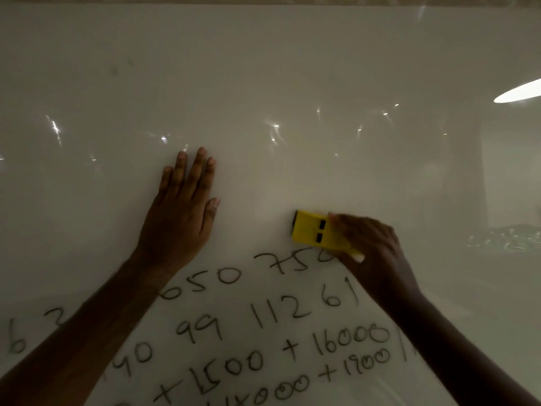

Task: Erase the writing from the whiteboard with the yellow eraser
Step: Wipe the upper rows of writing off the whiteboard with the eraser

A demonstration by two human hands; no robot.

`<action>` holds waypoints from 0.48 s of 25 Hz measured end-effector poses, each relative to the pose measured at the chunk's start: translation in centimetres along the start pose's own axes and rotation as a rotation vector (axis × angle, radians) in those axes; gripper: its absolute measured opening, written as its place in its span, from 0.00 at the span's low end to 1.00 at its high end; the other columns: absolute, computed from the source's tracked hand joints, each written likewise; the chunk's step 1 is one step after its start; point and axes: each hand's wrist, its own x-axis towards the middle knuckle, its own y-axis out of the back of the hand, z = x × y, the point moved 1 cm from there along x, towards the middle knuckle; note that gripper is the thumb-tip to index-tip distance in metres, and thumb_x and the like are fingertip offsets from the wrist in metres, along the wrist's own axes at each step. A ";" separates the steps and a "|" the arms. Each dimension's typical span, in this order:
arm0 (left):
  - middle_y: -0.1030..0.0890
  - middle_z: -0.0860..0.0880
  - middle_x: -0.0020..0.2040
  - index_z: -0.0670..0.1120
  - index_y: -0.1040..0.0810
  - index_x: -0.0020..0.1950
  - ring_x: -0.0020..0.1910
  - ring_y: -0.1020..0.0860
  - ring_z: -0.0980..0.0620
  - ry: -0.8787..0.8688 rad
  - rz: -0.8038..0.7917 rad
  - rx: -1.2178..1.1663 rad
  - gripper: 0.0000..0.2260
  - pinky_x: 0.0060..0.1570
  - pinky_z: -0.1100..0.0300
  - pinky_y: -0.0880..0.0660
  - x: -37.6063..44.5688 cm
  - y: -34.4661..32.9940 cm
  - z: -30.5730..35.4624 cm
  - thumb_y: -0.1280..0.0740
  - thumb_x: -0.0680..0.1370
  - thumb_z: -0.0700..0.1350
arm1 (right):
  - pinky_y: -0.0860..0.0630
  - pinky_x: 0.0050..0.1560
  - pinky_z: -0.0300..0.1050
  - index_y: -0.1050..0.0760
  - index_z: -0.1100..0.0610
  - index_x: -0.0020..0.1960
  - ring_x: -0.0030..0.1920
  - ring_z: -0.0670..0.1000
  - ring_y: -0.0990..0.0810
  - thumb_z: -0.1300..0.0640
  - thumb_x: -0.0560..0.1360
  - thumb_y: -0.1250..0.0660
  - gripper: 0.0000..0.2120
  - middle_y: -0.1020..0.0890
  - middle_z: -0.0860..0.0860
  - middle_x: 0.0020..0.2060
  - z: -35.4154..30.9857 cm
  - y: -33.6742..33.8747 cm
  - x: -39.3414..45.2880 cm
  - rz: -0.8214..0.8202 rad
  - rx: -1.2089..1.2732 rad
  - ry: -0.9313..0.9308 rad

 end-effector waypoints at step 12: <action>0.50 0.44 0.90 0.47 0.47 0.89 0.87 0.52 0.32 0.103 -0.003 0.019 0.31 0.84 0.36 0.55 -2.7 2.0 -6.6 0.48 0.88 0.56 | 0.30 0.66 0.50 0.27 0.54 0.77 0.65 0.55 0.23 0.50 0.77 0.25 0.31 0.21 0.49 0.70 -1.0 -0.8 1.0 0.021 -0.031 0.079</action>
